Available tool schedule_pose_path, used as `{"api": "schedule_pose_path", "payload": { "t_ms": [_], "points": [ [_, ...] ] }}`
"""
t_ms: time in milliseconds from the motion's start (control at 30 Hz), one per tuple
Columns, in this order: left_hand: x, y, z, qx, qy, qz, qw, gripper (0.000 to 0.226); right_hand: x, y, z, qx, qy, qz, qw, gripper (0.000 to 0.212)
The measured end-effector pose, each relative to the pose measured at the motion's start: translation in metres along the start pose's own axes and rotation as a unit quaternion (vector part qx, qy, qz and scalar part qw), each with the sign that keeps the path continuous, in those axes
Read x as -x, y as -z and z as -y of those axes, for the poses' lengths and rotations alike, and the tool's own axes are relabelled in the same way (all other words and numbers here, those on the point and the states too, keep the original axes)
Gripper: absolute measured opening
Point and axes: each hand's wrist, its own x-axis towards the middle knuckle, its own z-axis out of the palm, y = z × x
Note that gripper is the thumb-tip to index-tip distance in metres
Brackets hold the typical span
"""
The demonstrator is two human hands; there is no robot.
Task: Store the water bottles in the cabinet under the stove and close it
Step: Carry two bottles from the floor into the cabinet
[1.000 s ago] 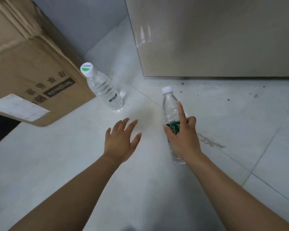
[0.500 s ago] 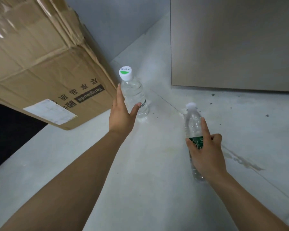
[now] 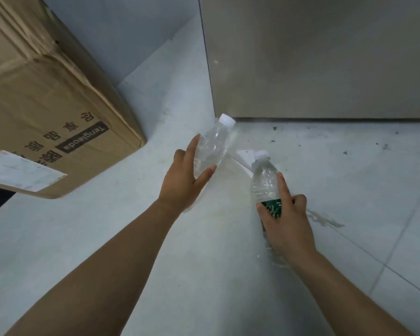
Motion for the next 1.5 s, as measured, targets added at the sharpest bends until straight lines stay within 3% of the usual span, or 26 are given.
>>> {"api": "schedule_pose_path", "payload": {
  "t_ms": [200,367,533,733,933,1100,1333,1500],
  "points": [
    [0.061,-0.012,0.0,-0.049,0.134,0.034,0.989,0.069,0.004,0.004,0.003,0.007,-0.008,0.033,0.999,0.074],
    [0.129,0.018,-0.029,0.036,0.279,0.065,0.957,0.062,0.037,0.031,0.027,-0.027,-0.078,0.079,0.993,0.071],
    [0.184,0.101,-0.111,0.064,0.34,0.089,0.934,0.061,0.121,0.11,0.08,-0.058,-0.104,0.099,0.988,0.073],
    [0.221,0.232,-0.261,0.094,0.366,0.081,0.922,0.065,0.237,0.268,0.171,-0.051,-0.112,0.117,0.985,0.072],
    [0.26,0.37,-0.427,0.053,0.275,0.084,0.956,0.065,0.337,0.443,0.26,-0.067,-0.122,0.1,0.985,0.073],
    [0.28,0.452,-0.524,0.038,0.179,0.083,0.98,0.067,0.388,0.546,0.303,-0.115,-0.122,0.047,0.985,0.073],
    [0.276,0.519,-0.587,0.015,0.033,0.105,0.994,0.068,0.438,0.629,0.336,-0.16,-0.133,-0.096,0.973,0.073],
    [0.277,0.54,-0.608,0.01,-0.063,0.154,0.986,0.066,0.488,0.643,0.342,-0.2,-0.182,-0.218,0.938,0.072]
  ]
}}
